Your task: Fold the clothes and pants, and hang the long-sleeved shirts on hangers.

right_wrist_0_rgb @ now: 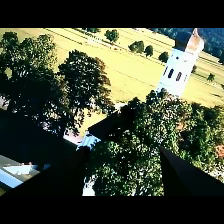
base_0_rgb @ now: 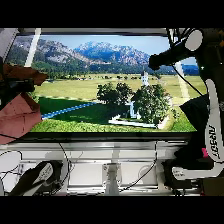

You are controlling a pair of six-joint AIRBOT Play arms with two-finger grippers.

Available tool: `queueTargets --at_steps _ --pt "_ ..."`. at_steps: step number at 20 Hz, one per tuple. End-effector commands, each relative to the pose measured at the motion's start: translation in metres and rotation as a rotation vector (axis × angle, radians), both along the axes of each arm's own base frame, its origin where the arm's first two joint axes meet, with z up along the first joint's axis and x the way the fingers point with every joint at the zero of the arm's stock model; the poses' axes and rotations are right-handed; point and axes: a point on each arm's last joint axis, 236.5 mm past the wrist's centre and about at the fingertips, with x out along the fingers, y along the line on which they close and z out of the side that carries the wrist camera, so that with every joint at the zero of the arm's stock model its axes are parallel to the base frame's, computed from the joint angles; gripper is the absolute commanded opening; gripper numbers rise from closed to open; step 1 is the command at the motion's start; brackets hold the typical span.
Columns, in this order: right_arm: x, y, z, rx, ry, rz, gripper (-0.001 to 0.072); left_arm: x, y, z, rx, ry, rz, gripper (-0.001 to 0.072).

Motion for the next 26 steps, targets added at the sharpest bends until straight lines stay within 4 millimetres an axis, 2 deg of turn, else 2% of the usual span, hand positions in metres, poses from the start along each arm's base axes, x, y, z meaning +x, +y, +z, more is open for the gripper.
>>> queueTargets --at_steps 1,7,9,11,12,14,15,17,18,19,21,23,26 --pt "0.000 0.000 0.000 0.000 0.001 0.000 0.0493 0.000 0.001 -0.002 0.001 0.001 0.004 0.0549" --pt "0.001 0.000 0.001 0.001 -0.004 0.000 0.0492 -0.001 -0.002 -0.013 -0.014 0.035 -0.009 0.0549" --pt "0.001 0.000 0.001 0.001 -0.004 0.000 0.0493 -0.008 -0.012 -0.023 -0.054 0.086 -0.030 0.0549" --pt "0.001 0.000 0.001 0.001 -0.004 0.000 0.0493 -0.020 -0.012 -0.036 -0.068 0.163 -0.024 0.0549" --pt "0.001 0.000 0.001 0.001 -0.004 0.000 0.0493 -0.029 -0.006 -0.043 -0.086 0.206 0.018 0.0549" --pt "0.001 0.000 0.001 0.002 -0.005 0.000 0.0492 -0.052 0.020 -0.053 -0.141 0.278 0.163 0.0548" --pt "0.001 0.000 0.001 0.001 -0.004 0.000 0.0493 -0.064 0.037 -0.055 -0.153 0.301 0.230 0.0548" --pt "0.001 0.000 0.001 0.001 -0.004 0.000 0.0492 -0.077 0.056 -0.056 -0.215 0.308 0.325 0.0548" --pt "0.001 0.000 0.001 0.002 -0.005 0.000 0.0492 -0.078 0.060 -0.055 -0.230 0.298 0.350 0.0550" --pt "0.001 0.000 0.001 0.001 -0.004 0.000 0.0492 -0.075 0.063 -0.053 -0.223 0.280 0.353 0.0584" --pt "0.001 0.000 0.001 0.002 -0.005 0.000 0.0492 -0.065 0.063 -0.048 -0.219 0.239 0.348 0.0709" --pt "0.001 0.000 0.001 0.001 -0.004 0.000 0.0492 -0.059 0.057 -0.055 -0.221 0.251 0.333 0.0710" --pt "0.001 0.000 0.001 0.002 -0.005 0.000 0.0492 -0.050 0.044 -0.076 -0.236 0.301 0.297 0.0709"
